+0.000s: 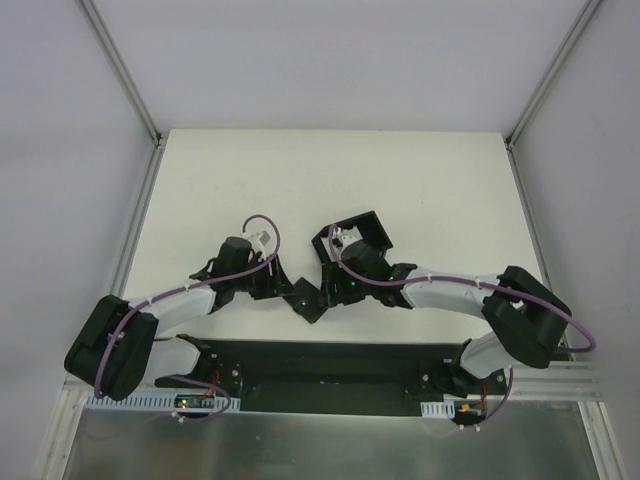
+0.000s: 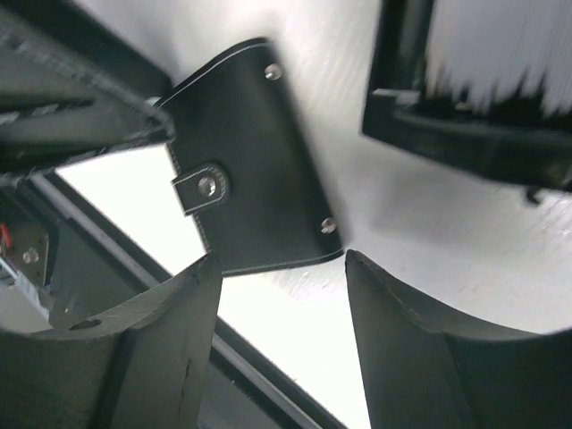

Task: Put the credit cards into the card holder
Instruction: Open the card holder at the center of the board.

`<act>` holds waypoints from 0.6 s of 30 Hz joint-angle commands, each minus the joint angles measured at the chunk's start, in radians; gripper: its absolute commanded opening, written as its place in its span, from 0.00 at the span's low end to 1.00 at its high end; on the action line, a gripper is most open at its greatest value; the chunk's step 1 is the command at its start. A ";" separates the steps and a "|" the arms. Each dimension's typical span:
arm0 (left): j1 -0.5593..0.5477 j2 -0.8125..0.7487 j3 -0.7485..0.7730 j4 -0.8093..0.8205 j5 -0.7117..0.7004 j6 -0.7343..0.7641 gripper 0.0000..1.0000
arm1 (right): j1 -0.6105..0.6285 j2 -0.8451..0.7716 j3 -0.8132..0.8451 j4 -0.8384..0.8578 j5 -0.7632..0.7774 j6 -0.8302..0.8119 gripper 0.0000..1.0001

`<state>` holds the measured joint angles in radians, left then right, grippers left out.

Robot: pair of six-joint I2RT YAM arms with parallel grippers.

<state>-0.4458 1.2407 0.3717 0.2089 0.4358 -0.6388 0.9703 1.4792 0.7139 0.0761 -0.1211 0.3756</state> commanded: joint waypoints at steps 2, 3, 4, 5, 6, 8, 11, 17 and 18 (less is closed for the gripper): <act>-0.007 -0.063 -0.042 -0.048 -0.034 0.019 0.51 | -0.035 0.061 0.079 -0.021 -0.015 -0.020 0.63; -0.007 -0.061 -0.039 -0.049 -0.038 0.022 0.52 | -0.032 0.058 0.079 -0.016 -0.008 -0.008 0.63; -0.008 -0.057 -0.034 -0.049 -0.039 0.028 0.53 | -0.031 0.047 0.067 -0.007 -0.002 0.011 0.63; -0.007 -0.050 -0.024 -0.049 -0.039 0.053 0.55 | -0.030 0.037 0.058 -0.018 0.008 0.037 0.63; -0.007 -0.053 -0.007 -0.065 -0.057 0.080 0.57 | -0.031 0.026 0.053 -0.041 0.009 0.064 0.63; -0.007 -0.067 0.022 -0.083 -0.113 0.108 0.61 | -0.018 -0.009 0.018 -0.029 -0.003 0.115 0.64; -0.007 -0.054 0.077 -0.063 -0.138 0.160 0.65 | 0.011 -0.036 -0.011 -0.044 0.023 0.215 0.65; -0.007 0.132 0.168 -0.037 0.004 0.209 0.63 | 0.022 0.027 -0.041 0.089 -0.018 0.342 0.65; -0.007 0.152 0.162 -0.020 0.032 0.197 0.62 | 0.021 0.044 -0.025 0.088 -0.018 0.342 0.65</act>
<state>-0.4458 1.3022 0.5064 0.1677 0.3744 -0.4831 0.9909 1.4811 0.6758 0.0887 -0.1226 0.6140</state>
